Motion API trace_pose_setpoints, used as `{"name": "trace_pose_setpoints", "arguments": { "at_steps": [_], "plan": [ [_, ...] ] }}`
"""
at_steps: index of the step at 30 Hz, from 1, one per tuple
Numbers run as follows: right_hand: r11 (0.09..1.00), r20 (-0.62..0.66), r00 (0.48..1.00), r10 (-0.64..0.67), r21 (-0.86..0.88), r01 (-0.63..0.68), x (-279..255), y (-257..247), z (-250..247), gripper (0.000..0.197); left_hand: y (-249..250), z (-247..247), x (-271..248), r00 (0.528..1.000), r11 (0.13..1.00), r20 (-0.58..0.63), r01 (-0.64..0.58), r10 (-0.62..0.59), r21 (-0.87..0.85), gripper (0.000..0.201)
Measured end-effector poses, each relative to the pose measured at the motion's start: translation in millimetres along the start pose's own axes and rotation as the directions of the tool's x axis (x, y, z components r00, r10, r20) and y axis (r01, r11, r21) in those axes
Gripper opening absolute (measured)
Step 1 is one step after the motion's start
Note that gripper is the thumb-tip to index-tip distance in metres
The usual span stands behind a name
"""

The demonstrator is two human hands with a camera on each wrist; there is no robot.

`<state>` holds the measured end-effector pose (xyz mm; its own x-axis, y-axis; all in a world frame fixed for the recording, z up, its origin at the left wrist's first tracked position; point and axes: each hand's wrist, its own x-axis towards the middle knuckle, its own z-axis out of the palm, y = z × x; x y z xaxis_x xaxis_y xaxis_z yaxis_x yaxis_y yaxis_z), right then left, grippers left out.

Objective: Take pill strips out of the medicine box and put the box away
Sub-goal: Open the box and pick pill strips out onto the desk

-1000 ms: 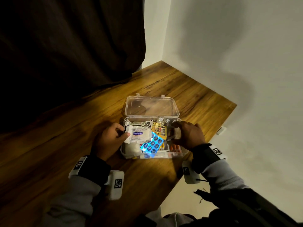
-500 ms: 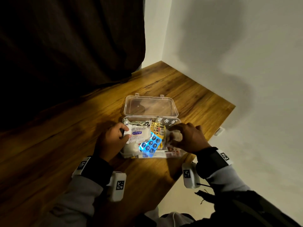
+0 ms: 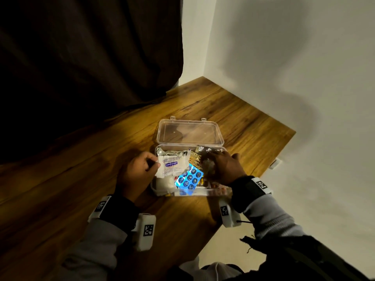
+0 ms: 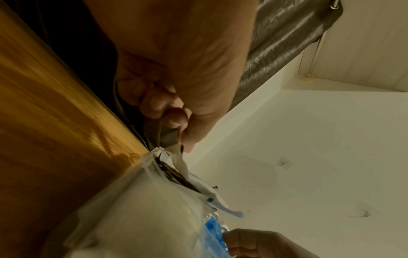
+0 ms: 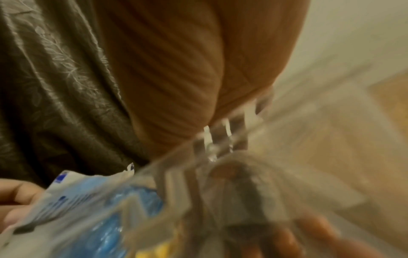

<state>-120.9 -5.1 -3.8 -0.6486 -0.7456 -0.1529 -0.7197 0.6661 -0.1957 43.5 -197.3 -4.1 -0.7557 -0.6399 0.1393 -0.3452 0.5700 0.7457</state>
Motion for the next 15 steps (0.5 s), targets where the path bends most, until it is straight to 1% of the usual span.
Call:
{"name": "trace_pose_setpoints", "arguments": {
  "at_steps": [2,3,6,8,10,12,13,14,15],
  "plan": [
    [0.999,0.006,0.999,-0.037,-0.010,0.037,1,-1,0,0.047,1,1,1,1.000,1.000,-0.013,-0.024,0.024,-0.014,0.007],
    [0.998,-0.013,0.998,-0.059,-0.026,0.059,1,-1,-1,0.045,1,3,2,0.999,0.999,-0.008,-0.039,0.039,-0.024,0.006],
    [0.989,-0.135,0.983,-0.124,-0.099,0.111,-2,3,-1,0.037,3,7,1,0.994,0.993,0.051,-0.095,0.098,-0.073,0.003],
    [0.986,-0.221,0.964,-0.152,-0.108,0.130,-4,9,-1,0.029,5,9,1,0.990,0.992,0.098,-0.089,0.098,-0.089,0.004],
    [0.991,-0.298,0.946,-0.129,-0.064,0.115,-9,17,-3,0.026,4,12,2,0.989,0.993,0.126,-0.064,0.076,-0.098,0.006],
    [0.995,-0.381,0.924,-0.032,0.070,0.063,-18,27,-5,0.023,1,14,2,0.987,0.993,0.135,-0.082,0.092,-0.081,0.009],
    [0.982,-0.408,0.912,0.037,0.186,0.043,-22,33,-6,0.020,-1,16,3,0.984,0.993,0.142,-0.098,0.107,-0.067,0.009],
    [0.942,-0.409,0.906,0.107,0.333,0.039,-26,38,-9,0.015,-2,17,3,0.982,0.992,0.151,-0.108,0.116,-0.059,0.009],
    [0.869,-0.382,0.910,0.164,0.491,0.050,-29,41,-11,0.012,-3,18,4,0.981,0.992,0.156,-0.112,0.119,-0.053,0.009]
  ]
}}
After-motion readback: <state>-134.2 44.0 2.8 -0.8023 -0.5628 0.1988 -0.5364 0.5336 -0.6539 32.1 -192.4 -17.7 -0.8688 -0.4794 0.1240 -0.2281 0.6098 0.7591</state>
